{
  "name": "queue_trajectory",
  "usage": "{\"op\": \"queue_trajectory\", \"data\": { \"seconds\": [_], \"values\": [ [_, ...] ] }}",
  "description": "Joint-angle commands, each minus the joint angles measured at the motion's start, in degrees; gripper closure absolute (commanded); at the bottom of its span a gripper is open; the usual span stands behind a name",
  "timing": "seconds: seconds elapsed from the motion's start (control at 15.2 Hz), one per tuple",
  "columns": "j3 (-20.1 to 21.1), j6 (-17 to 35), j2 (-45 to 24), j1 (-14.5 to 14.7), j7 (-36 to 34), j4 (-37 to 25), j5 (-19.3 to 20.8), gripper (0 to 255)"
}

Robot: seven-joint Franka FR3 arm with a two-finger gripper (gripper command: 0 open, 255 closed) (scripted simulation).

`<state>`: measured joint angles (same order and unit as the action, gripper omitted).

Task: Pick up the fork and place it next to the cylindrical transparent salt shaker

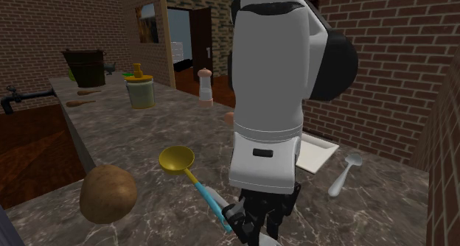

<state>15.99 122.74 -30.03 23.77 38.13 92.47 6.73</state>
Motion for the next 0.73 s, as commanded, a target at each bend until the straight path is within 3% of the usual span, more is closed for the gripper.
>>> {"op": "queue_trajectory", "data": {
  "seconds": [0.0, 0.66],
  "values": [
    [0.10, 0.06, -0.26, 0.12, 0.00, 0.10, -0.05, 255],
    [0.56, -5.03, 2.37, -0.21, 0.48, -2.43, -0.88, 255]
  ]
}}
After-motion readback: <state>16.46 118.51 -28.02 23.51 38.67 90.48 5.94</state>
